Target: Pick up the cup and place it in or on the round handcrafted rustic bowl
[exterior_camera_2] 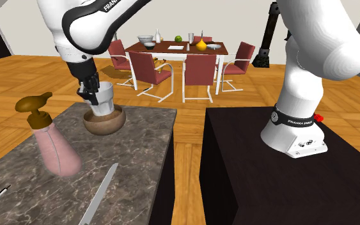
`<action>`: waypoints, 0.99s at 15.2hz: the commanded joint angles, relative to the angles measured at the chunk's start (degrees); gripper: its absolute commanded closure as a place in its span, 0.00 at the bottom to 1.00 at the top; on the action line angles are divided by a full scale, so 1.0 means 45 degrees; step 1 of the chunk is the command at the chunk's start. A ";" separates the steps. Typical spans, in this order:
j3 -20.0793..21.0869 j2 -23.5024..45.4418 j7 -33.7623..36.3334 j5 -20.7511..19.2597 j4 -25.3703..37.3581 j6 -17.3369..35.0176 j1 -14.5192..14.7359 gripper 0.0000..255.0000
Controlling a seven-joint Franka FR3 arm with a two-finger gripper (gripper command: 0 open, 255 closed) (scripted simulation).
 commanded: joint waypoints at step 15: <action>0.0069 -0.0411 -0.0033 0.0085 0.0132 -0.0532 0.0050 0.00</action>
